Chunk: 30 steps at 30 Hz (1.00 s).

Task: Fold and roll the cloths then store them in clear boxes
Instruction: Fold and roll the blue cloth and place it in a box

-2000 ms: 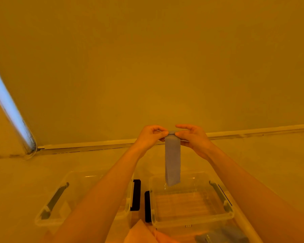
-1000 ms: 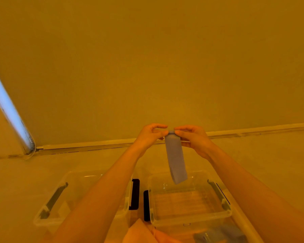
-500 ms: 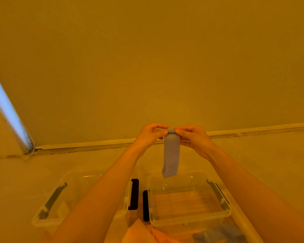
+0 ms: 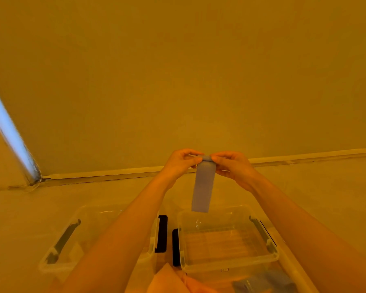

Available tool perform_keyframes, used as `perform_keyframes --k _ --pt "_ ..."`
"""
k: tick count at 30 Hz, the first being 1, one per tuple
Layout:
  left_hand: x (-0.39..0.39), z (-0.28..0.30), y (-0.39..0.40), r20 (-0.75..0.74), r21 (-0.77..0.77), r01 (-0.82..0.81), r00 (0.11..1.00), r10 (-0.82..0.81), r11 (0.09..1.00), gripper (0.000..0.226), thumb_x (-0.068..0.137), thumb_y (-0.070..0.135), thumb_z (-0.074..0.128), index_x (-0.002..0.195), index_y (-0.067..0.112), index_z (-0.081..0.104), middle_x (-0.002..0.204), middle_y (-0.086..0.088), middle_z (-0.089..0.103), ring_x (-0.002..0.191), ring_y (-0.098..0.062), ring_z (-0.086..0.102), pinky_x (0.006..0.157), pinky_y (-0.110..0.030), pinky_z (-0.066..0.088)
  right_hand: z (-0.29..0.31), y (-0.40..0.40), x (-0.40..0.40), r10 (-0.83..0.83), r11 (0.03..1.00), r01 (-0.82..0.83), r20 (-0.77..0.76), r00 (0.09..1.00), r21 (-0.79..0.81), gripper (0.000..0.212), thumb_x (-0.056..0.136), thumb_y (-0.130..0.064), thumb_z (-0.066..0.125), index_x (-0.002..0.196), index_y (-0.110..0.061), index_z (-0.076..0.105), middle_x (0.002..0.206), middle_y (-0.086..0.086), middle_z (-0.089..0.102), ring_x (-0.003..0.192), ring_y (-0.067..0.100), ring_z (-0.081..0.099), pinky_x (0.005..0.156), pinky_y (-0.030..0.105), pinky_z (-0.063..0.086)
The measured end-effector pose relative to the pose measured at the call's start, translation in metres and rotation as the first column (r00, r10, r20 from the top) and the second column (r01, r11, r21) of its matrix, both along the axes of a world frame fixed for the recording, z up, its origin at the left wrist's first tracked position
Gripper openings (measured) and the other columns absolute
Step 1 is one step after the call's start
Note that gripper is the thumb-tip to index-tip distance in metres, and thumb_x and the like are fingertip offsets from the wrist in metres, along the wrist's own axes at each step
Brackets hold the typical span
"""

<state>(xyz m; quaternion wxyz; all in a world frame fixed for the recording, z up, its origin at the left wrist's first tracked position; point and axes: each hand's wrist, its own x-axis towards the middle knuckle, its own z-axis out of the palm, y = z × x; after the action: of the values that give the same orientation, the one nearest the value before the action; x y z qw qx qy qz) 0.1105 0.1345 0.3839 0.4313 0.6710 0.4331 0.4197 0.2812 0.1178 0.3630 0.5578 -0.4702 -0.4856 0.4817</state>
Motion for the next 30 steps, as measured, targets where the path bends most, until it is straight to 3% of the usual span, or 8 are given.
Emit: perform_keyframes --k 5,8,11,14,18,21,26,30 --pt "0.001 -0.002 0.002 -0.023 -0.053 -0.030 0.999 0.029 0.998 0.020 0.091 0.024 0.060 0.104 0.010 0.065 0.077 0.002 0.058 0.061 -0.007 0.048 0.040 -0.006 0.035 0.001 0.001 0.001 0.023 0.999 -0.023 -0.010 1.000 0.034 0.010 0.082 -0.008 0.068 0.090 -0.015 0.068 0.088 0.004 0.068 0.083 0.016 0.065 0.073 0.027 0.053" --pt "0.001 -0.003 0.005 -0.046 -0.029 -0.044 0.998 0.043 0.999 0.011 0.089 0.024 0.063 0.095 0.015 0.064 0.071 0.005 0.057 0.060 -0.005 0.048 0.044 -0.009 0.037 0.000 0.002 0.001 0.024 0.999 -0.024 0.000 1.000 0.043 0.019 0.081 -0.006 0.069 0.097 -0.016 0.067 0.093 0.005 0.069 0.088 0.016 0.066 0.072 0.028 0.054" --pt "0.000 -0.003 0.007 -0.028 -0.007 -0.037 0.999 0.036 0.999 0.015 0.087 0.022 0.065 0.099 0.013 0.066 0.073 0.006 0.060 0.062 -0.004 0.049 0.047 -0.009 0.037 0.000 0.005 0.000 0.028 1.000 -0.027 -0.026 0.999 0.003 0.020 0.082 -0.012 0.069 0.101 -0.014 0.065 0.096 0.007 0.069 0.090 0.019 0.066 0.075 0.030 0.054" --pt "-0.001 -0.003 0.008 -0.014 0.015 -0.005 1.000 0.005 1.000 0.022 0.087 0.017 0.065 0.107 0.008 0.066 0.075 0.005 0.060 0.063 -0.003 0.048 0.044 -0.004 0.035 -0.001 0.006 0.000 0.022 0.999 -0.022 -0.006 1.000 -0.029 0.008 0.085 -0.019 0.067 0.090 -0.013 0.067 0.088 0.006 0.069 0.084 0.017 0.066 0.071 0.026 0.053" --pt "0.000 -0.005 0.009 -0.023 -0.008 0.013 1.000 -0.014 1.000 0.025 0.088 0.019 0.065 0.112 0.014 0.064 0.079 0.006 0.060 0.065 -0.003 0.048 0.044 -0.004 0.035 -0.002 0.008 0.000 0.009 1.000 -0.009 -0.005 1.000 0.007 0.001 0.084 -0.013 0.067 0.084 -0.013 0.068 0.083 0.004 0.068 0.080 0.015 0.065 0.068 0.025 0.053" --pt "0.001 -0.006 0.010 -0.032 -0.065 0.008 0.999 -0.010 0.998 0.018 0.091 0.023 0.060 0.105 0.014 0.064 0.073 0.006 0.058 0.061 -0.004 0.047 0.040 -0.005 0.033 -0.002 0.009 0.001 0.022 1.000 -0.021 -0.043 0.999 0.013 0.006 0.083 -0.007 0.067 0.086 -0.011 0.067 0.083 0.005 0.068 0.078 0.015 0.066 0.064 0.025 0.054" --pt "0.000 -0.010 0.016 -0.030 -0.032 -0.004 1.000 0.003 0.999 0.006 0.089 0.020 0.063 0.092 0.015 0.064 0.072 0.005 0.058 0.060 -0.006 0.046 0.043 -0.007 0.035 -0.005 0.013 -0.001 0.023 1.000 -0.022 -0.085 0.996 0.004 0.015 0.082 -0.003 0.066 0.096 -0.008 0.065 0.090 0.007 0.067 0.084 0.017 0.065 0.066 0.024 0.055" --pt "-0.002 -0.008 0.017 -0.007 0.001 -0.012 1.000 0.012 1.000 0.017 0.088 0.017 0.064 0.104 0.011 0.066 0.075 0.006 0.059 0.062 -0.002 0.047 0.044 -0.005 0.035 -0.009 0.015 -0.002 0.064 0.996 -0.066 -0.028 0.998 -0.059 0.009 0.086 -0.016 0.065 0.094 -0.011 0.065 0.094 0.009 0.069 0.087 0.020 0.068 0.072 0.029 0.055"
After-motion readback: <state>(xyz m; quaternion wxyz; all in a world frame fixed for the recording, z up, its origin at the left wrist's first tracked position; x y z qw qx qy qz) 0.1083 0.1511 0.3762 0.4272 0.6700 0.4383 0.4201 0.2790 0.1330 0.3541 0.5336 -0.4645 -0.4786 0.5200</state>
